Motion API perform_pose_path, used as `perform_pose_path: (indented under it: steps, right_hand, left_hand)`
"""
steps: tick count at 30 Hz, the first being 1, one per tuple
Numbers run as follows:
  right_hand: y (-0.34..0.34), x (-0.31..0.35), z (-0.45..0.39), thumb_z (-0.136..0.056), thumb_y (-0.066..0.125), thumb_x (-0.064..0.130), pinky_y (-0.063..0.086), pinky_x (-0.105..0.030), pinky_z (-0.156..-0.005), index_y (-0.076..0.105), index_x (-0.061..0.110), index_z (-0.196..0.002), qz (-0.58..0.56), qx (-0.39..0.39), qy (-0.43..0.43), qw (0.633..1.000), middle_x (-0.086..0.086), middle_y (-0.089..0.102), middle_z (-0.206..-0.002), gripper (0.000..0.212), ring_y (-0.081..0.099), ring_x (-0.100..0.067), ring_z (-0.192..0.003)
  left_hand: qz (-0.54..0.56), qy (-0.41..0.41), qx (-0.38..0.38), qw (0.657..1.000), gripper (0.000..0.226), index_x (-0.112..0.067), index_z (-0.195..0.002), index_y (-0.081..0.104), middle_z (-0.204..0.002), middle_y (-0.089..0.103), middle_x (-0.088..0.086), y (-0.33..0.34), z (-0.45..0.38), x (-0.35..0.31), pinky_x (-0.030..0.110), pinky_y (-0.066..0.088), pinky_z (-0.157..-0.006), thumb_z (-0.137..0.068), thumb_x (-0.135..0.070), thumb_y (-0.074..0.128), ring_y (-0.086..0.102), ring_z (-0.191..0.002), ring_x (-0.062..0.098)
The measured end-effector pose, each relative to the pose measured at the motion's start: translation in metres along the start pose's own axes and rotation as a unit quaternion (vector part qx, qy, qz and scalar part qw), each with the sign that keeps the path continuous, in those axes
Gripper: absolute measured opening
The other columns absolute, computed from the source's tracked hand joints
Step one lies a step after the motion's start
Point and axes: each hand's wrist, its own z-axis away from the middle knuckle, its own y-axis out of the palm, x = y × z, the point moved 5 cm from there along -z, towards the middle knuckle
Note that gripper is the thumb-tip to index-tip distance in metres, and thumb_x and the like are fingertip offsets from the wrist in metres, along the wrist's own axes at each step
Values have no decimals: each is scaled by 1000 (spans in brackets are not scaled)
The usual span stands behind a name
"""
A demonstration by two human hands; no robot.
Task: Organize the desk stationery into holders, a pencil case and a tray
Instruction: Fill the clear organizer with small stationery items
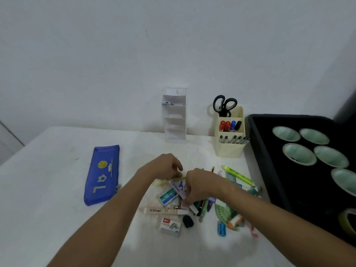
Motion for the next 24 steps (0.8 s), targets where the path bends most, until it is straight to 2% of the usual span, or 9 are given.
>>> perform_pose_path:
  steps: [4,6,8,10,13,15,18,21,24]
  right_hand:
    - [8,-3,10,-71,77,41,50,-29,-60,44,18,-60,22,11,35,999,4,47,-60,43,53,-16,-57]
    - [11,-5,11,-72,77,41,48,-28,-61,50,14,-64,34,13,42,998,3,51,-63,39,56,-18,-65]
    - [13,-6,11,-73,75,39,48,-28,-62,62,12,-77,34,15,43,998,0,58,-72,31,57,-18,-69]
    - [12,-7,13,-74,75,38,48,-27,-63,65,12,-86,19,20,46,999,-2,59,-77,30,57,-18,-70]
    - [10,-13,16,-73,75,34,50,-31,-65,63,10,-84,-1,20,56,998,-3,60,-78,29,56,-18,-70]
    - [6,-20,16,-71,75,29,52,-31,-64,67,4,-86,-26,7,67,997,-7,67,-83,30,58,-18,-69]
    - [-3,-29,19,-71,76,27,47,-27,-59,70,5,-88,-58,0,63,996,-10,72,-88,27,61,-18,-70]
    - [-17,-39,22,-75,78,30,52,-26,-61,70,9,-88,-117,-10,58,991,-5,72,-87,25,64,-15,-69]
    - [-43,-50,24,-75,79,29,57,-26,-61,71,8,-86,-227,-57,57,971,-10,73,-80,25,68,-18,-65]
  left_hand:
    - [5,8,13,1000,28,-19,-114,69,-111,68,1,4,1,4,21,44,-81,-87,-24,65,57,-89,9]
    - [-1,11,15,1000,29,-18,-116,68,-113,67,0,5,3,5,21,43,-81,-87,-18,62,55,-88,8]
    - [-5,11,21,1000,32,-18,-118,67,-114,66,-1,6,4,5,21,43,-80,-87,-13,59,56,-89,9]
    - [-2,6,26,1000,32,-19,-118,66,-114,66,-1,7,4,5,22,44,-82,-87,-19,61,58,-93,11]
    - [-13,-1,40,999,35,-19,-119,66,-111,68,-1,8,1,1,23,44,-82,-85,-29,68,58,-94,12]
    - [-33,-3,48,998,35,-17,-118,67,-111,68,1,9,-1,0,25,48,-83,-84,-26,69,59,-93,14]
    - [-44,-11,55,997,36,-16,-120,65,-114,66,3,11,-3,0,28,50,-85,-85,-22,68,60,-96,17]
    - [-62,-2,24,998,38,-14,-125,60,-115,63,4,2,-2,-3,25,45,-80,-88,-23,64,57,-94,17]
    - [-49,8,-46,998,30,-14,-116,64,-105,65,3,-24,3,-11,24,39,-70,-87,-24,62,54,-81,13]
